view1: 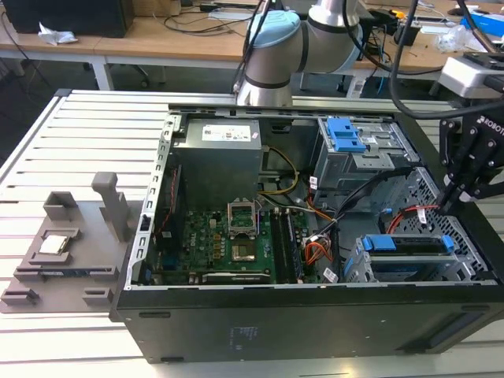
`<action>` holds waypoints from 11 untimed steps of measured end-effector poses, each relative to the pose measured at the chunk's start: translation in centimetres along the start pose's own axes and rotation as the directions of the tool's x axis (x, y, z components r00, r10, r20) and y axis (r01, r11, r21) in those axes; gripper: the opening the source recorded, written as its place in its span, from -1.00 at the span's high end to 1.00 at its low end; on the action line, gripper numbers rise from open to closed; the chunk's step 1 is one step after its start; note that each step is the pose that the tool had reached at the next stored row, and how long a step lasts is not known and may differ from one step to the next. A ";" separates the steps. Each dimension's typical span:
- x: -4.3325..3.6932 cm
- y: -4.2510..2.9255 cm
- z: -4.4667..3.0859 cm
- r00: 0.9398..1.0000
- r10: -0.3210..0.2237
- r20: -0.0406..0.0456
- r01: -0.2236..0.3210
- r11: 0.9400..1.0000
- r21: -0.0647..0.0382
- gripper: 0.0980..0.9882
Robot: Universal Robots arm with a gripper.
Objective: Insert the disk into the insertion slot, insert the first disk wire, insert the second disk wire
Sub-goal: 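Insert the first disk wire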
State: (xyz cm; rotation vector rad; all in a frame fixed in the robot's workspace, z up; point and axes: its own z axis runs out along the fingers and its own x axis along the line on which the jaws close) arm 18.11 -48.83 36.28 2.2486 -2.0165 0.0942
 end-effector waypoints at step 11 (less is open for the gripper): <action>0.06 0.10 -0.56 0.996 0.089 0.004 -0.089 0.996 -0.011 0.84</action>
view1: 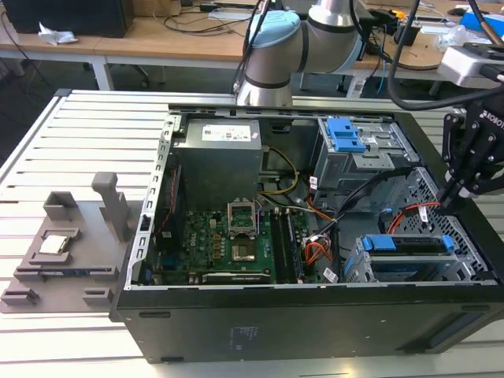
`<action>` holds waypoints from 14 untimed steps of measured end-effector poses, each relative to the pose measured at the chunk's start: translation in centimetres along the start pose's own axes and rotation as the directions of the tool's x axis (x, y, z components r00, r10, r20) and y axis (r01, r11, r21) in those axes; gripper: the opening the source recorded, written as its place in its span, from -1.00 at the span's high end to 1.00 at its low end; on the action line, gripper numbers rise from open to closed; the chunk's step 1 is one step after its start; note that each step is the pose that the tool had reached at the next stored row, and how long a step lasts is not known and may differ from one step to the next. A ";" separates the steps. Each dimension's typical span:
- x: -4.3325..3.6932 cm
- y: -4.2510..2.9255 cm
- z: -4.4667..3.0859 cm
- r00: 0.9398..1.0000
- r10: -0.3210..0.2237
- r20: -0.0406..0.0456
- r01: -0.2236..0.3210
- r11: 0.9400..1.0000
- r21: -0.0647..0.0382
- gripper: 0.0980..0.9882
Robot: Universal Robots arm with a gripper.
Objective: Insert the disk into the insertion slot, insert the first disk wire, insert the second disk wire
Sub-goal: 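Insert the first disk wire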
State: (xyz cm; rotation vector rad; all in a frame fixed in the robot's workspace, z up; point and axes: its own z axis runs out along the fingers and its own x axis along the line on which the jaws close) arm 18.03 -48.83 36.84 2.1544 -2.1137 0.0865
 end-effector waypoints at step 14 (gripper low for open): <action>0.90 1.63 1.25 1.000 0.000 0.000 0.000 1.000 0.000 0.84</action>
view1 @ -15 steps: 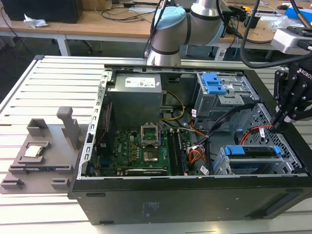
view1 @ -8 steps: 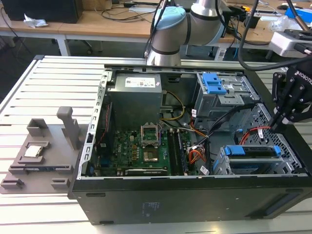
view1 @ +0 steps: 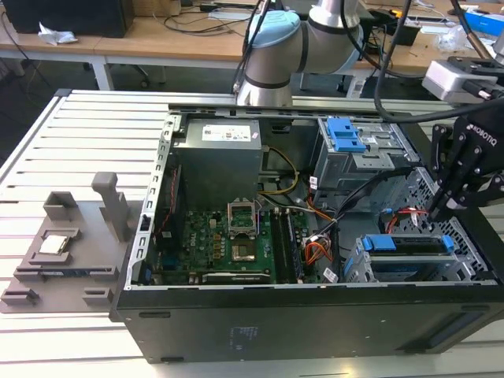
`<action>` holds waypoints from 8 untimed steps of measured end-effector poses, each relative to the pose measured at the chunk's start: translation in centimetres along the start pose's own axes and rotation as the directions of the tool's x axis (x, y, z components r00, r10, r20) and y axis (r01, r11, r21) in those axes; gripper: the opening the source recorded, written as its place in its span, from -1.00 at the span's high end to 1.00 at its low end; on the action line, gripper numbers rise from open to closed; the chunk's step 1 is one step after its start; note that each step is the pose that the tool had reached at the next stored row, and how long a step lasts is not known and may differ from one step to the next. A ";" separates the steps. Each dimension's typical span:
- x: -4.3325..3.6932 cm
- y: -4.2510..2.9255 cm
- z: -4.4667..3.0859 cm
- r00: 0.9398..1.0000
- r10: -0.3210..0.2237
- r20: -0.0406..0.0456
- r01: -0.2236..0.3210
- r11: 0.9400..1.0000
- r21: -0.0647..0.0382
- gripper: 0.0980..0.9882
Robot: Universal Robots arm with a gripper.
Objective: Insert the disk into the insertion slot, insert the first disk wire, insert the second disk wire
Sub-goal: 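Insert the first disk wire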
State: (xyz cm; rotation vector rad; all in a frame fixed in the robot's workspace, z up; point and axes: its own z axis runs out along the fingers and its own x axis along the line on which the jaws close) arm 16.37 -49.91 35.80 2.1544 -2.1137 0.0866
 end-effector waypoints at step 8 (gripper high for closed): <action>1.15 0.69 0.95 1.000 0.000 0.007 0.000 1.000 0.000 0.84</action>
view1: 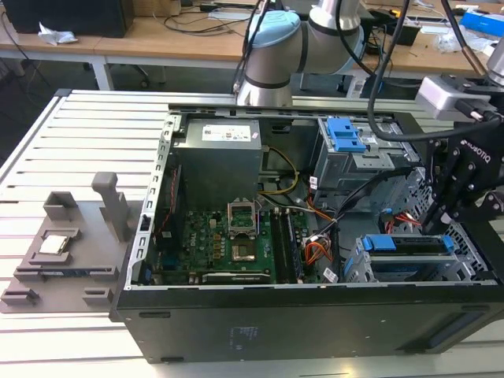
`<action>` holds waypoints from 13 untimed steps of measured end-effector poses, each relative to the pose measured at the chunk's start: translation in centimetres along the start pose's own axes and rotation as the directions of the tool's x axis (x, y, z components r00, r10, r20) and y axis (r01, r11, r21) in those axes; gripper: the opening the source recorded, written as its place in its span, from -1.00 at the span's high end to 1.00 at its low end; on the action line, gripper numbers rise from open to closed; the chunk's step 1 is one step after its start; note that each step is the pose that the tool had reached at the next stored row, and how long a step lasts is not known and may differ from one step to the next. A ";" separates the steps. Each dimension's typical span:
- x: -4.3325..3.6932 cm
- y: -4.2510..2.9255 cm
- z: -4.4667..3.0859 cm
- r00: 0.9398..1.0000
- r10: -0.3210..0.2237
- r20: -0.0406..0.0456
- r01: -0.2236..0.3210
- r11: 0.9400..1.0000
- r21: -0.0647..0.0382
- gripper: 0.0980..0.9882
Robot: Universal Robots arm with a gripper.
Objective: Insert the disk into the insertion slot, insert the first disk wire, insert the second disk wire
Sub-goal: 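Insert the first disk wire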
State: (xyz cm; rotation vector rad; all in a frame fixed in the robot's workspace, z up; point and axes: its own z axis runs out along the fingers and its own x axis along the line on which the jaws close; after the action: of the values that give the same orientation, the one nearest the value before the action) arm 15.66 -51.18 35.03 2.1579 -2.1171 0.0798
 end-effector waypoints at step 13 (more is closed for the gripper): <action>1.38 0.34 0.82 0.996 0.061 0.063 -0.061 0.998 -0.007 0.84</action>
State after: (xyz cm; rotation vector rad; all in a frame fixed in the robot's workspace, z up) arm 15.32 -52.66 34.40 2.1207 -2.2151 0.0119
